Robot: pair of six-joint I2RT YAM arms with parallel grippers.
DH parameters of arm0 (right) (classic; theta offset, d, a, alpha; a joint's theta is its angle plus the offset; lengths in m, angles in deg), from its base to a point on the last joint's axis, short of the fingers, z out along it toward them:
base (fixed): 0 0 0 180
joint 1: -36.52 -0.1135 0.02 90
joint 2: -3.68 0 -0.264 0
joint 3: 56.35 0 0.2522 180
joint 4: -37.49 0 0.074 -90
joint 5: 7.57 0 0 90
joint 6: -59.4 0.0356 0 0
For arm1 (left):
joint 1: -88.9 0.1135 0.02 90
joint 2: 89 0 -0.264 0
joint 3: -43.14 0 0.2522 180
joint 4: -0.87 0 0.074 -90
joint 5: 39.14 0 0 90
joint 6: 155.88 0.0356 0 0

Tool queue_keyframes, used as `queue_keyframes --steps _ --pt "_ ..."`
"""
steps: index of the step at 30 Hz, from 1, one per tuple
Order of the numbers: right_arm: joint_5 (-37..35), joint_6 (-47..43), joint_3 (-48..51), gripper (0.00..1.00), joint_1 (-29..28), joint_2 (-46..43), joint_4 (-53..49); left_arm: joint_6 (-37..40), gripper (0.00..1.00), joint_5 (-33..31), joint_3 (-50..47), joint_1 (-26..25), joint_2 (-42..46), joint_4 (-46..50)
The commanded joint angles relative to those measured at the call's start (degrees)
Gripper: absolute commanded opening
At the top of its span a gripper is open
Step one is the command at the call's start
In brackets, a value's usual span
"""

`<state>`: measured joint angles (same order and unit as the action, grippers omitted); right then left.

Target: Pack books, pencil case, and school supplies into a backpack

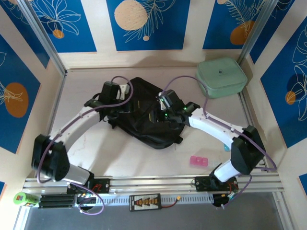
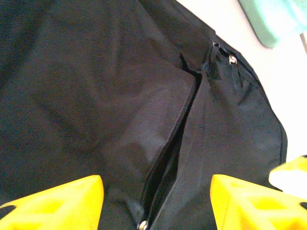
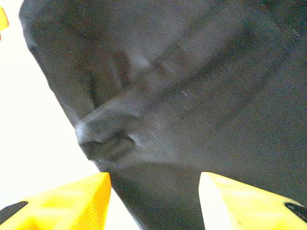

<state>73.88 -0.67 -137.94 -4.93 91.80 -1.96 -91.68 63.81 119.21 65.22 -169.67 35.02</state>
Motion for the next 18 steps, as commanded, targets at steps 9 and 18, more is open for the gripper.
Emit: queue_keyframes --steps 9,18 --pt "-2.4 -11.7 -24.3 0.52 -6.9 22.5 -8.6 -12.6 0.74 -5.7 -17.0 8.1 16.4 0.8" --pt "-2.3 -13.7 -30.4 0.40 -7.8 29.5 -12.0 -14.1 0.77 -4.1 -20.8 10.8 18.4 0.5"
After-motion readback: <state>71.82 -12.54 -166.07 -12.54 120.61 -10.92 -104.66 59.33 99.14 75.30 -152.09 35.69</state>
